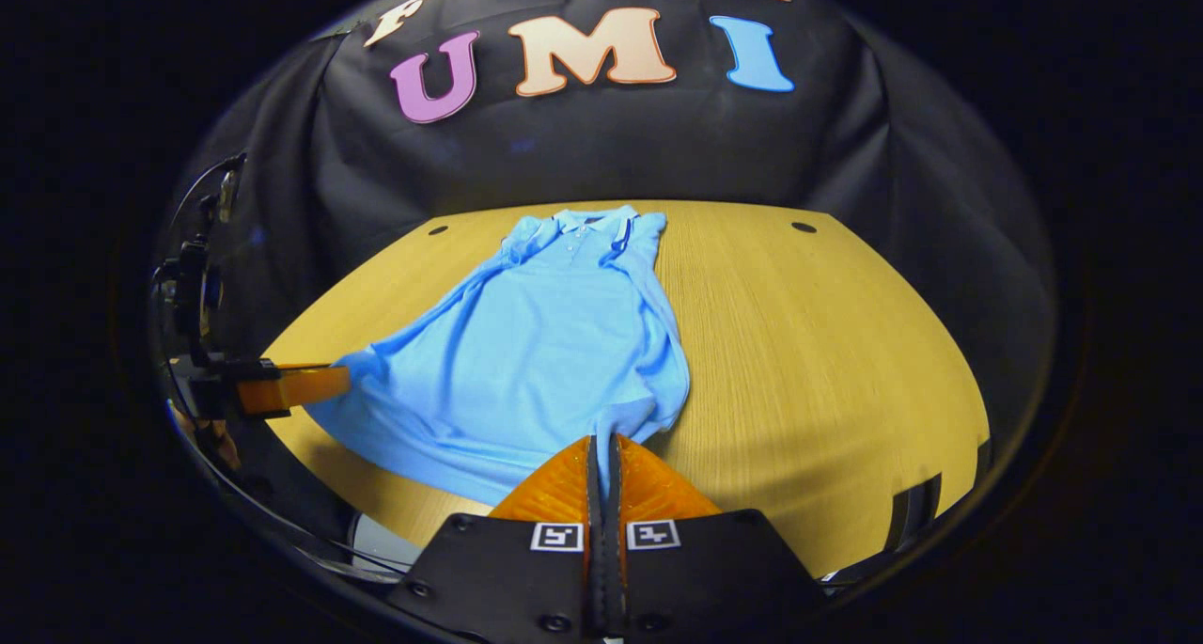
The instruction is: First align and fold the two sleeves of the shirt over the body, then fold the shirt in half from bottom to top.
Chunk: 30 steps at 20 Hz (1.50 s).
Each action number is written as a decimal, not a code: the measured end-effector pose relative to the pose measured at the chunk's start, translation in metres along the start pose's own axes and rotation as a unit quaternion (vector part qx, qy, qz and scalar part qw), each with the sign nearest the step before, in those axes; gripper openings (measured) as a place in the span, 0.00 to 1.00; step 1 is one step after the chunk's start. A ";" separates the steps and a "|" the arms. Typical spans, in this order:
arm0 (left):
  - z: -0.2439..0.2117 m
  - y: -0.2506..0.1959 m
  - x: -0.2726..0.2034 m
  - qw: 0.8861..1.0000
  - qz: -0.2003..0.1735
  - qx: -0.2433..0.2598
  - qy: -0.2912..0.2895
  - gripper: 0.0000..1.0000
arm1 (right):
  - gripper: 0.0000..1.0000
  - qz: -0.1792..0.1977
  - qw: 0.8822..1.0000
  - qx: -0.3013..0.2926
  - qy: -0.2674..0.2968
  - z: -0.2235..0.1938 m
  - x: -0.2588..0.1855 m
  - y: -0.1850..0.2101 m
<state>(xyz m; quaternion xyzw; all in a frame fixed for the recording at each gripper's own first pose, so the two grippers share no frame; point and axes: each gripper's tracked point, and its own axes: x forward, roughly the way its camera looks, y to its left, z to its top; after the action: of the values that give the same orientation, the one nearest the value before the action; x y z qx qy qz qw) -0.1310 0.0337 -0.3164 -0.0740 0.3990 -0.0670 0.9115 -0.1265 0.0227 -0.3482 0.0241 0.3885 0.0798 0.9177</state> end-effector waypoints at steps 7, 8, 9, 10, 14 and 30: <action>0.061 0.013 0.023 0.999 -0.007 -0.034 -0.017 0.00 | 0.03 0.014 0.999 0.010 -0.039 0.075 0.023 0.010; 0.069 0.015 0.026 0.999 -0.007 -0.031 -0.022 0.00 | 0.03 0.013 0.999 0.012 -0.044 0.085 0.026 0.008; 0.077 0.017 0.030 0.999 -0.009 -0.027 -0.026 0.00 | 0.03 0.014 0.999 0.013 -0.049 0.094 0.031 0.009; 0.085 0.018 0.035 0.999 -0.010 -0.024 -0.029 0.00 | 0.02 0.014 0.998 0.015 -0.053 0.103 0.035 0.009; 0.123 0.020 0.059 0.999 -0.018 -0.021 -0.040 0.00 | 0.02 0.013 0.997 0.022 -0.070 0.140 0.058 0.007; 0.265 0.030 0.186 0.995 -0.038 -0.009 -0.089 0.00 | 0.03 -0.016 0.991 0.038 -0.128 0.271 0.190 -0.017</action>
<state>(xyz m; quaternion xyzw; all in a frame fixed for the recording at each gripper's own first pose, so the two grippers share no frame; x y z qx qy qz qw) 0.1914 0.0512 -0.2775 -0.1030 0.3134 -0.0906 0.9397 0.2003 0.0417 -0.2963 0.0631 0.2713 0.0468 0.9593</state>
